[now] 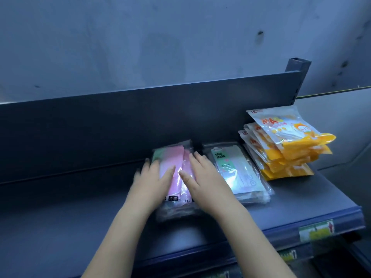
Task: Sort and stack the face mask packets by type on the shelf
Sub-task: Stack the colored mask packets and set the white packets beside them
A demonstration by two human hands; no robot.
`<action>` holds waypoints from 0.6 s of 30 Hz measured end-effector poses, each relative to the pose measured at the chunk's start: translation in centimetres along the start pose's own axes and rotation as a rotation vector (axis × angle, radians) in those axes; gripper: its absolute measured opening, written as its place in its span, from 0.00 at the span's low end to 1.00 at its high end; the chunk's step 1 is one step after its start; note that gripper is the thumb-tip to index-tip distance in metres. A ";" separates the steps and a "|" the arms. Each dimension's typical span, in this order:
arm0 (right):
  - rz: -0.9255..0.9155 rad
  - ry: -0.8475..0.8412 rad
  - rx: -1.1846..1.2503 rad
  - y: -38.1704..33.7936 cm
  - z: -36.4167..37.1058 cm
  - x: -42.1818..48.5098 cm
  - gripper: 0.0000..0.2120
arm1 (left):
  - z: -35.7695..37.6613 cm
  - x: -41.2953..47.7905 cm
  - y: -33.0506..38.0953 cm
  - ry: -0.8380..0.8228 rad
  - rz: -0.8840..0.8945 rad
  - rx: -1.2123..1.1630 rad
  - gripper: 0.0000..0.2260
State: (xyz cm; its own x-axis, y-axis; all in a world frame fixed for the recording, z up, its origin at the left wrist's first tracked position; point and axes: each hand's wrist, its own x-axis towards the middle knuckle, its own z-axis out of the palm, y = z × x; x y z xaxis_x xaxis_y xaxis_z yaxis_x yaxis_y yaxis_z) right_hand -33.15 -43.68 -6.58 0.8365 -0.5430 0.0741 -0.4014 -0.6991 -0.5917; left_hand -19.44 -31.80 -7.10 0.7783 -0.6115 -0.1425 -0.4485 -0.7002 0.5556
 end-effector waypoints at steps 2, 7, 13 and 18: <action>0.030 -0.037 0.118 -0.2 0.3 0.5 0.33 | -0.1 -0.8 0.9 -0.032 -0.050 -0.226 0.32; 0.230 -0.110 0.503 0.4 -0.2 1.2 0.36 | -0.8 -1.6 1.8 0.015 -0.048 -0.552 0.24; 0.393 -0.078 0.731 0.8 0.3 1.8 0.38 | -0.4 -0.8 -1.1 -0.029 -0.076 -0.816 0.30; 0.405 -0.045 0.783 -0.7 2.7 1.7 0.35 | 0.0 -0.9 -2.3 -0.113 -0.042 -1.036 0.21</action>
State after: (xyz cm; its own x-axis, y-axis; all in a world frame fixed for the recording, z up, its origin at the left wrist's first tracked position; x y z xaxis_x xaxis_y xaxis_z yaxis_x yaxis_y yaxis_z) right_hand -30.42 -42.85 -8.19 0.7055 -0.6500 -0.2825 -0.3131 0.0718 -0.9470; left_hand -19.09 -29.66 -8.21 0.7147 -0.6626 -0.2241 0.2163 -0.0954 0.9717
